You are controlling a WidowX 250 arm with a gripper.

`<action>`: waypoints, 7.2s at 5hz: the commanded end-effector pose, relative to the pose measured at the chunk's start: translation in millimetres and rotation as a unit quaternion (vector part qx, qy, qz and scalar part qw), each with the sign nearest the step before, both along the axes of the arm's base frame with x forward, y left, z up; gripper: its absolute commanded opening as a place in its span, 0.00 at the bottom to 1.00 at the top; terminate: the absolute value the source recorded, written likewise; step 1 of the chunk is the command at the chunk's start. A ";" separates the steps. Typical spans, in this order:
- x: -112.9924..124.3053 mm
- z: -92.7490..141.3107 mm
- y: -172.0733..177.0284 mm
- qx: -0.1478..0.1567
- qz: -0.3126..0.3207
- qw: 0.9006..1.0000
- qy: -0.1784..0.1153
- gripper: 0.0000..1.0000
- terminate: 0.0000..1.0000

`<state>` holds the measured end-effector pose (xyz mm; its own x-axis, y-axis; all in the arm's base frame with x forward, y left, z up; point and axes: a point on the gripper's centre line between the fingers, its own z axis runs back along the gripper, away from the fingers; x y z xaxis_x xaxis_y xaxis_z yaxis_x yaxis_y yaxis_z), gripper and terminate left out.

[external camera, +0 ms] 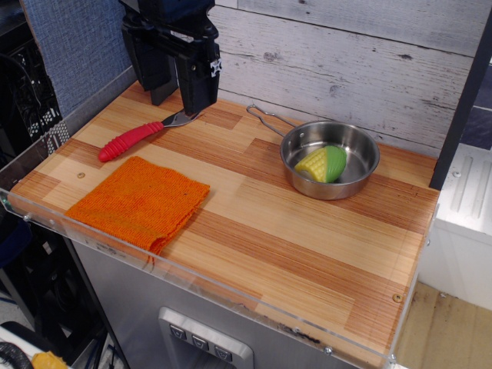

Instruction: Move the red knife from left side to right side

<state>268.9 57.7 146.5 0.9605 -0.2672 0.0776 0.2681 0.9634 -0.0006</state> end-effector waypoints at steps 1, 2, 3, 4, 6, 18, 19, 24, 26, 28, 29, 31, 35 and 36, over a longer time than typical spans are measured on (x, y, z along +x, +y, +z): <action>0.0 0.0 0.0 0.000 0.000 1.000 0.000 1.00 0.00; 4.0 6.0 27.7 0.001 0.016 1.000 0.001 1.00 0.00; 13.1 -6.7 64.4 0.015 0.040 0.999 0.012 1.00 0.00; 22.5 -14.2 99.2 0.030 0.049 0.998 0.016 1.00 0.00; 42.2 -47.4 139.2 0.048 0.018 0.998 0.023 1.00 0.00; 28.5 -142.4 126.7 0.015 0.056 0.998 0.037 0.00 0.00; 23.4 -127.3 120.3 0.015 0.066 0.997 0.046 0.00 0.00; -7.2 -73.5 -11.8 0.026 0.018 0.997 0.063 0.00 0.00; -1.7 -75.0 -64.7 0.039 0.059 0.997 -0.022 0.00 0.00; -20.1 -67.7 -95.5 0.053 0.137 0.988 -0.044 0.00 0.00; -28.0 -75.5 -111.2 0.041 0.147 0.988 -0.032 0.00 0.00; -28.5 -114.3 -133.7 -0.026 0.023 0.999 0.004 0.00 0.00; -25.8 -151.7 -135.5 -0.015 0.013 0.999 0.033 0.00 0.00; -27.7 -137.4 -126.8 0.003 0.034 0.999 0.024 1.00 0.00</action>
<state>236.9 -68.2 4.6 0.9786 -0.2055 0.0089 0.2056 0.9786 -0.0046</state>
